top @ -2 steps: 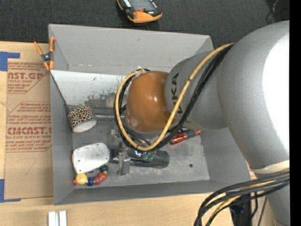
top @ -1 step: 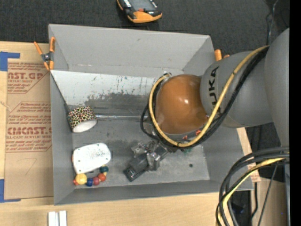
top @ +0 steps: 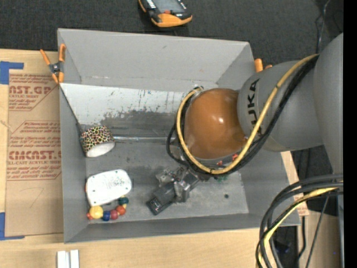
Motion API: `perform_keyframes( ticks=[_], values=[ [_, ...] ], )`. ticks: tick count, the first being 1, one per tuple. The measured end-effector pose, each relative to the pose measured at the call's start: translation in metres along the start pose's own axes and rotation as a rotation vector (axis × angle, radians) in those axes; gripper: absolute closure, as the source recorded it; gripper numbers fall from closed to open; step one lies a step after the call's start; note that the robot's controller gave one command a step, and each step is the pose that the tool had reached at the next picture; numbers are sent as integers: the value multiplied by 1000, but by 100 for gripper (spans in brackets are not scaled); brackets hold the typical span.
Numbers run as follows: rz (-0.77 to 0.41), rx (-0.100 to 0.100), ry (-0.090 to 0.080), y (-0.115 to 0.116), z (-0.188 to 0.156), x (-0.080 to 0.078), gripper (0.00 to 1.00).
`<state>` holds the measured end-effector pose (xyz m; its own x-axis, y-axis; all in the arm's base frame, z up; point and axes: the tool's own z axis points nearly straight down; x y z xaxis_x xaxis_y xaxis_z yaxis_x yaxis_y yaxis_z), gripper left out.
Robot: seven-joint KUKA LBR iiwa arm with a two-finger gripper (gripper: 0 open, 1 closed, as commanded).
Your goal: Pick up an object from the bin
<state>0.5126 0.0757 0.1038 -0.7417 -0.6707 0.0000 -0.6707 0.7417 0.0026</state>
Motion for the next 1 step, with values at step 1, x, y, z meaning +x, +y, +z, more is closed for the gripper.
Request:
perform_keyframes(
  ticks=[1],
  values=[
    [7, 0, -1, -4, -79, 15, 100]
  ],
)
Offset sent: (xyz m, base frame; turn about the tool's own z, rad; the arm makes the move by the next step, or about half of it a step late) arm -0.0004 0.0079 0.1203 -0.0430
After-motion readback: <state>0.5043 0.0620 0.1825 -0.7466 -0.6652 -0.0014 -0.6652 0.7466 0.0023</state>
